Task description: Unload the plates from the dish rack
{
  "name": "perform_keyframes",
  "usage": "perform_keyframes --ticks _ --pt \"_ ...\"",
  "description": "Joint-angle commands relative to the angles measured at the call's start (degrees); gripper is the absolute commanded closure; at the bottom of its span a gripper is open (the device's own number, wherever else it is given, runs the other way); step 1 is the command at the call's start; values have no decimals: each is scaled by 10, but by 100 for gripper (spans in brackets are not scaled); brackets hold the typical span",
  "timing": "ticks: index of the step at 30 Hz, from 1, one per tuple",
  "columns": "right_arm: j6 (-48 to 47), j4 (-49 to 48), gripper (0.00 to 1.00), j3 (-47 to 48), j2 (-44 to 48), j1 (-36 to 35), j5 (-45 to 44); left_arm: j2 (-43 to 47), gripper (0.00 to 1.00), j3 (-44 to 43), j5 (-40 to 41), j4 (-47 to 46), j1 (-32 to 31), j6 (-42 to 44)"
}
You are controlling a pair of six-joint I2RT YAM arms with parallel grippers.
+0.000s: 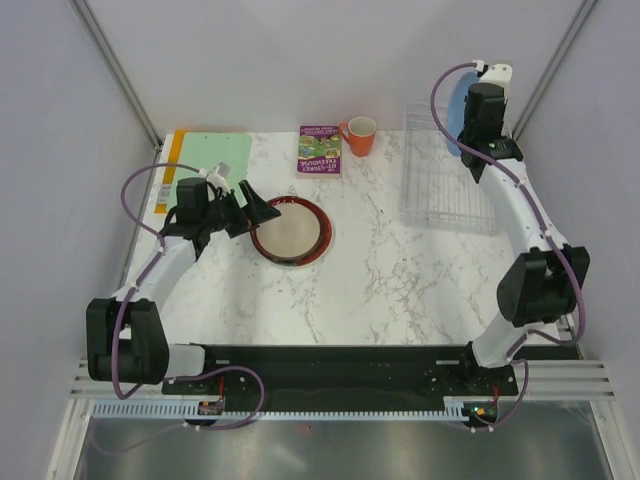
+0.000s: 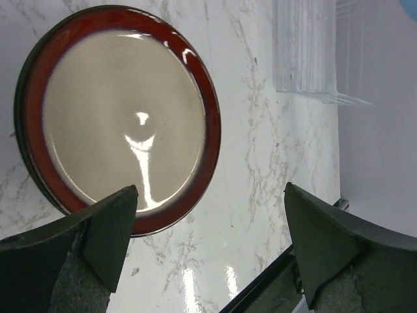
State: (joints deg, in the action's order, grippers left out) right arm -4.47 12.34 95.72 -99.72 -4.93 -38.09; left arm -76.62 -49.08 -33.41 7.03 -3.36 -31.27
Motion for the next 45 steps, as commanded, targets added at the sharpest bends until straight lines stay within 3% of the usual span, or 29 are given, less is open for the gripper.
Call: perform_keyframes --ticks 1,7,14,29,32,33,35,36,37,38,39,40,41,45 --pt "174 88 100 -32 105 -19 262 29 0 4 -67 -66 0 -28" --pt "229 100 100 -117 206 -60 432 33 0 20 -117 -126 -2 -56" --pt "293 81 100 -200 266 -109 542 49 0 45 -127 -209 -19 -92" --pt "329 54 100 -245 260 -241 551 43 3 27 -53 -249 -119 -113" --pt "336 45 100 -252 260 -251 561 38 21 23 -41 -238 -125 -107" --pt "336 42 100 -254 261 -252 565 35 42 21 -36 -229 -125 -106" --pt "338 39 100 -258 262 -254 577 28 62 8 -27 -198 -125 -93" --pt "338 39 100 -260 263 -253 579 24 82 2 -26 -190 -125 -90" --pt "339 39 100 -261 265 -255 579 20 95 -1 -24 -182 -125 -86" --pt "338 39 95 -267 268 -255 579 20 98 -7 -9 -169 -125 -79" --pt "336 40 85 -271 270 -255 569 22 98 -8 -2 -156 -124 -76" --pt "335 40 60 -274 276 -255 558 26 98 -8 5 -144 -125 -71" --pt "332 41 50 -281 280 -255 547 30 98 -11 30 -132 -125 -59" --pt "307 84 23 -280 292 -254 459 39 98 -30 117 -37 -124 -21"
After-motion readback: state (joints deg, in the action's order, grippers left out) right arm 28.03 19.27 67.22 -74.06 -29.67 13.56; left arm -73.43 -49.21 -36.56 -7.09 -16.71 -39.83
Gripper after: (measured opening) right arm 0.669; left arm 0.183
